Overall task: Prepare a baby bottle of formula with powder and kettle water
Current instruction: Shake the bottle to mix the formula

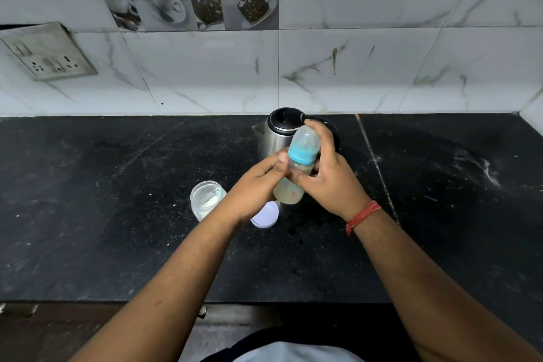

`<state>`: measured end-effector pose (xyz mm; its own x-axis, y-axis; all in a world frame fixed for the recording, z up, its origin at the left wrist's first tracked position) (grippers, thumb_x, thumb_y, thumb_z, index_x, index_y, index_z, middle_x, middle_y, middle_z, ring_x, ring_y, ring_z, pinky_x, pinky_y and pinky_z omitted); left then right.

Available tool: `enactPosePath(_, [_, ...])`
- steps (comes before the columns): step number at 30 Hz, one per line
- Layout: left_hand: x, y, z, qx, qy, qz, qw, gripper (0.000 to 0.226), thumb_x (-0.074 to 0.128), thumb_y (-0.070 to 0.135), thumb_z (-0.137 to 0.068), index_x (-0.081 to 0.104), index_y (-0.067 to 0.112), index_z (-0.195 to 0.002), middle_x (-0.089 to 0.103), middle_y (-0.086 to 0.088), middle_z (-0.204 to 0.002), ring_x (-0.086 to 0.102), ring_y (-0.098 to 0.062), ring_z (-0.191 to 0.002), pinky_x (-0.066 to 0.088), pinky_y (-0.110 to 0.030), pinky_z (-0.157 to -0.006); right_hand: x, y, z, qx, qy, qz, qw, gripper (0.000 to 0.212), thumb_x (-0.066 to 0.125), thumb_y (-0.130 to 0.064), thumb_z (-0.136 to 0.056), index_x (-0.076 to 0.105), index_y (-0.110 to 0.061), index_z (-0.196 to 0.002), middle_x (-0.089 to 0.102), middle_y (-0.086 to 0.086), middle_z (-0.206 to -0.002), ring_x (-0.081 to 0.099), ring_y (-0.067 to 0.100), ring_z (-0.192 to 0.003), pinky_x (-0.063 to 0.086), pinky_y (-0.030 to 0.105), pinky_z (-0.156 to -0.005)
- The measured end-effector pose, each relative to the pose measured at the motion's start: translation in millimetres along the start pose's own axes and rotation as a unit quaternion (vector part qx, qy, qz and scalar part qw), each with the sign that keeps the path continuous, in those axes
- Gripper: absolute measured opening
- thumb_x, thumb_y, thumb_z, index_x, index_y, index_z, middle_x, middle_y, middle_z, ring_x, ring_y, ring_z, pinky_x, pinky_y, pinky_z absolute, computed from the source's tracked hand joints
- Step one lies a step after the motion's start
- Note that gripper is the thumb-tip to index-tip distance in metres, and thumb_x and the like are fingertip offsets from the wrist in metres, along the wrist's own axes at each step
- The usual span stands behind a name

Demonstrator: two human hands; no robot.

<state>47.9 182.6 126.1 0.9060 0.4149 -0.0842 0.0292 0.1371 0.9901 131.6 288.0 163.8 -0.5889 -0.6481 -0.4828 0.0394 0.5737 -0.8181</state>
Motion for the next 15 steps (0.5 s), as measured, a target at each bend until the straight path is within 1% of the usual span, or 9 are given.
enactPosePath(1, [-1, -1, -1, -0.002, 0.003, 0.004, 1.0, 0.061, 0.046, 0.076, -0.093, 0.055, 0.043, -0.143, 0.063, 0.009, -0.143, 0.057, -0.014, -0.135, 0.044, -0.051, -0.115, -3, 0, -1, 0.002, 0.0, -0.008, 1.0, 0.085, 0.082, -0.027, -0.084, 0.028, -0.037, -0.148, 0.059, -0.006, -0.125, 0.068, 0.012, -0.097, 0.059, 0.038, -0.09])
enactPosePath(2, [-5, -1, -1, 0.0, 0.022, -0.014, 1.0, 0.066, 0.046, 0.077, -0.091, 0.049, 0.044, -0.148, 0.055, 0.01, -0.151, 0.05, -0.011, -0.141, 0.04, -0.045, -0.119, -6, 1, -2, 0.009, 0.0, -0.016, 1.0, 0.085, 0.082, -0.026, -0.083, 0.028, -0.039, -0.147, 0.06, -0.008, -0.124, 0.07, 0.012, -0.097, 0.059, 0.04, -0.091])
enactPosePath(4, [-16, 3, 1, 0.011, 0.081, -0.12, 0.989, 0.076, 0.043, 0.071, -0.092, 0.033, 0.035, -0.159, 0.035, 0.009, -0.165, 0.031, -0.003, -0.149, 0.027, -0.03, -0.123, -13, 6, -4, 0.034, 0.003, -0.031, 0.999, 0.085, 0.082, -0.03, -0.082, 0.028, -0.044, -0.145, 0.061, -0.012, -0.124, 0.073, 0.015, -0.097, 0.059, 0.046, -0.092])
enactPosePath(5, [-23, 5, 1, 0.03, 0.105, -0.198, 0.974, 0.079, 0.04, 0.071, -0.096, 0.024, 0.03, -0.162, 0.025, 0.007, -0.169, 0.021, -0.006, -0.153, 0.021, -0.031, -0.125, -17, 9, -5, 0.049, 0.005, -0.043, 0.998, 0.085, 0.082, -0.034, -0.08, 0.028, -0.047, -0.144, 0.063, -0.01, -0.123, 0.074, 0.017, -0.096, 0.059, 0.049, -0.091])
enactPosePath(7, [-35, 7, 0, 0.055, 0.139, -0.363, 0.92, 0.081, 0.031, 0.071, -0.098, 0.011, 0.029, -0.164, 0.006, 0.009, -0.173, -0.001, -0.018, -0.16, 0.008, -0.051, -0.129, -25, 14, -5, 0.076, 0.014, -0.073, 0.994, 0.084, 0.081, -0.036, -0.078, 0.029, -0.05, -0.143, 0.066, -0.006, -0.119, 0.075, 0.021, -0.096, 0.06, 0.053, -0.089])
enactPosePath(9, [-43, 4, -4, 0.041, 0.154, -0.48, 0.863, 0.08, 0.023, 0.071, -0.098, 0.001, 0.032, -0.164, -0.011, 0.01, -0.172, -0.017, -0.024, -0.159, -0.002, -0.06, -0.125, -33, 18, -5, 0.1, 0.022, -0.099, 0.99, 0.082, 0.081, -0.026, -0.083, 0.03, -0.049, -0.143, 0.064, -0.005, -0.117, 0.074, 0.023, -0.097, 0.062, 0.053, -0.083])
enactPosePath(12, [-47, 12, -3, 0.042, 0.172, -0.581, 0.794, 0.083, 0.008, 0.076, -0.094, -0.009, 0.033, -0.162, -0.023, 0.007, -0.169, -0.025, -0.03, -0.156, -0.006, -0.064, -0.122, -44, 20, -6, 0.127, 0.024, -0.141, 0.981, 0.081, 0.079, -0.015, -0.087, 0.031, -0.046, -0.145, 0.061, 0.003, -0.121, 0.073, 0.023, -0.099, 0.065, 0.049, -0.073])
enactPosePath(14, [-49, 18, -1, 0.051, 0.184, -0.601, 0.776, 0.084, 0.002, 0.076, -0.091, -0.01, 0.033, -0.162, -0.025, 0.006, -0.169, -0.027, -0.032, -0.155, -0.007, -0.066, -0.123, -58, 19, -6, 0.135, 0.051, -0.153, 0.978, 0.08, 0.078, -0.015, -0.088, 0.031, -0.045, -0.146, 0.058, 0.005, -0.126, 0.072, 0.023, -0.102, 0.065, 0.043, -0.069])
enactPosePath(15, [-51, 20, 1, 0.052, 0.19, -0.603, 0.773, 0.084, 0.001, 0.076, -0.091, -0.01, 0.033, -0.162, -0.026, 0.005, -0.169, -0.028, -0.032, -0.154, -0.007, -0.067, -0.123, -68, 18, -6, 0.134, 0.083, -0.159, 0.975, 0.078, 0.077, -0.016, -0.089, 0.031, -0.045, -0.145, 0.057, 0.005, -0.127, 0.072, 0.023, -0.103, 0.064, 0.041, -0.067])
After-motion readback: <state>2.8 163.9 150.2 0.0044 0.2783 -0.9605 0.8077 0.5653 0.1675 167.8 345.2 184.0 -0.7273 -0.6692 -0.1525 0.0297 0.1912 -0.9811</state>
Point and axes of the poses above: each hand's wrist, its own z-axis away from the middle knuckle, its own x-axis out of the palm, y = z × x, the point moved 8 cm from there along -z, towards the middle knuckle
